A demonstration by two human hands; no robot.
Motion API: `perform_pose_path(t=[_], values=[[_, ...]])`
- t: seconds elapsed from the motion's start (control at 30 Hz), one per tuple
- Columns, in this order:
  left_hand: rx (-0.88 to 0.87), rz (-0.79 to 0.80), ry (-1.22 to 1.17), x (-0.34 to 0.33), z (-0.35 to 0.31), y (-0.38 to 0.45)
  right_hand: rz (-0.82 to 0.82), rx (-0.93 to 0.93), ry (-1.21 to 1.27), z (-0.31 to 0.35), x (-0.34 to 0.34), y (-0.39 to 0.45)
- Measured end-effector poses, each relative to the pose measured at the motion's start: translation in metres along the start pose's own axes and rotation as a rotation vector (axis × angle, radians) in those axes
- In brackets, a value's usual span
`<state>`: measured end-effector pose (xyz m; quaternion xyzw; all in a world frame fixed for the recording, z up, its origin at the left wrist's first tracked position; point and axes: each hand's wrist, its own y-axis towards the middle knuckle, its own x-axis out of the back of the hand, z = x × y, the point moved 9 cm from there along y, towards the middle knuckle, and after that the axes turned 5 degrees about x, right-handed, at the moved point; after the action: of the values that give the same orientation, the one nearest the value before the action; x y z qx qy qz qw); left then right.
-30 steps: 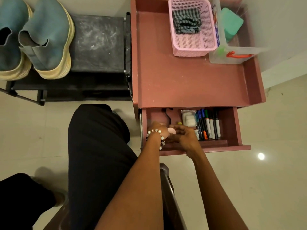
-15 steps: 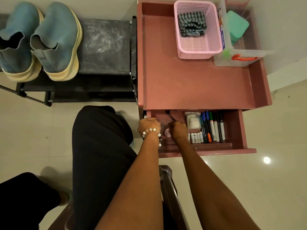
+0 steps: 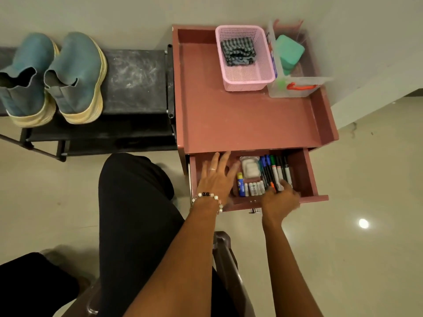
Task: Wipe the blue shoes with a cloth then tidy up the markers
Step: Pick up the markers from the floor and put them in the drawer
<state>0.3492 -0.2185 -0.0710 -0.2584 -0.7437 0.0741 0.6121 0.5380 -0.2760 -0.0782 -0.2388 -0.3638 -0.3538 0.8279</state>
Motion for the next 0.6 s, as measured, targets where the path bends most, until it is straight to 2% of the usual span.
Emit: perform_pose_path(t=[0.07,0.17,0.3,0.6], values=[[-0.041,0.081,0.149,-0.022,-0.006,-0.006,-0.002,-0.185,0.011,-0.023,0.015,-0.009],[0.017,0.038,0.252,-0.025,0.004,-0.005,0.104,-0.345,0.24,-0.035,0.008,-0.022],[0.072,0.036,0.306,-0.023,0.015,0.002,0.095,-0.421,0.292,-0.033,-0.002,-0.02],[0.145,-0.08,0.175,-0.003,0.031,0.029,0.1,-0.494,0.346,-0.007,-0.033,0.018]])
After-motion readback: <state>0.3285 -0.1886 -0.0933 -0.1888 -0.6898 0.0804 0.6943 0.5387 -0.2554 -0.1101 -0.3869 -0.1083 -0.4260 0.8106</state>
